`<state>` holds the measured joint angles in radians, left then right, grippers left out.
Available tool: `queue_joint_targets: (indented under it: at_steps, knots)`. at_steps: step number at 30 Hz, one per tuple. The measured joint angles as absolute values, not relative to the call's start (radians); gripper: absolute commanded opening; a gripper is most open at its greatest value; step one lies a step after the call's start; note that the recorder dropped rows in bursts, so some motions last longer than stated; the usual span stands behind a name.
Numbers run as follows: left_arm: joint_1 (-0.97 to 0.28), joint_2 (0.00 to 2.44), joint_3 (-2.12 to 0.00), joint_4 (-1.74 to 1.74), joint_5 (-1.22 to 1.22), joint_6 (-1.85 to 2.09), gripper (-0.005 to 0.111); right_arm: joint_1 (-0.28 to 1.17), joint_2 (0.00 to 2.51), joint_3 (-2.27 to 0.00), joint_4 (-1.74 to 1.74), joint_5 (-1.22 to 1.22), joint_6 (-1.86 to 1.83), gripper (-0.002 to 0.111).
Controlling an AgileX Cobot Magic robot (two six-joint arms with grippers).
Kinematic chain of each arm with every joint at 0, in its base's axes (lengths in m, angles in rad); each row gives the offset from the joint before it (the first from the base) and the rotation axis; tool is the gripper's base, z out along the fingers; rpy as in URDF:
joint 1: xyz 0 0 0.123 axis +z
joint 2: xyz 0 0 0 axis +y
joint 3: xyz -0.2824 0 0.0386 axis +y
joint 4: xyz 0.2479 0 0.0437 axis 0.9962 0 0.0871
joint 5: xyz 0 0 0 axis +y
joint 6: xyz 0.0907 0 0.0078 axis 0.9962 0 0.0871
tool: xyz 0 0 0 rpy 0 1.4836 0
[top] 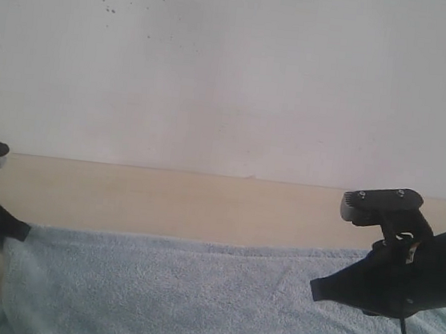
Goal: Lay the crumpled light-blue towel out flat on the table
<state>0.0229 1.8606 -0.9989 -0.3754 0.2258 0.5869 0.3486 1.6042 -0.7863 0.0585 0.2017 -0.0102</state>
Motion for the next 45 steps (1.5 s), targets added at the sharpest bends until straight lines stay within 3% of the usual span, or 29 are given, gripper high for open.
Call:
queue_joint_targets:
  at_steps: [12,15,20,22,25,29,33,36,41,45]
  knots:
    - [-0.083,1.857,-1.135,-0.374,0.175,0.929,0.007,0.349,1.604,-0.786,0.058,0.202,-0.010,0.000]
    - [-0.084,1.859,-1.144,-0.374,0.174,0.952,0.022,0.349,1.604,-0.786,0.058,0.202,-0.010,0.000]
    - [-0.080,1.859,-1.145,-0.374,0.174,0.945,0.056,0.349,1.604,-0.786,0.058,0.223,-0.010,0.000]
    - [-0.080,1.859,-1.145,-0.374,0.174,0.928,0.061,0.349,1.604,-0.786,0.058,0.230,-0.010,0.000]
    - [-0.080,1.854,-1.145,-0.374,0.174,0.854,0.057,0.349,1.604,-0.786,0.058,0.234,-0.010,0.000]
    - [-0.080,1.785,-1.145,-0.374,0.176,0.752,0.043,0.349,1.604,-0.786,0.041,0.185,-0.022,0.000]
    - [-0.080,1.658,-1.147,-0.422,0.229,0.651,0.006,0.314,1.620,-0.788,0.031,0.035,0.000,0.000]
    - [-0.080,1.583,-1.150,-0.483,0.361,0.607,0.004,0.205,1.692,-0.849,0.033,0.015,0.074,0.000]
    - [-0.082,1.555,-1.143,-0.562,0.630,0.588,0.004,-0.015,1.871,-1.040,0.035,0.256,0.073,0.000]
    - [-0.143,1.555,-1.052,-0.618,0.699,0.631,0.004,-0.096,1.937,-1.105,0.037,0.303,0.013,0.000]
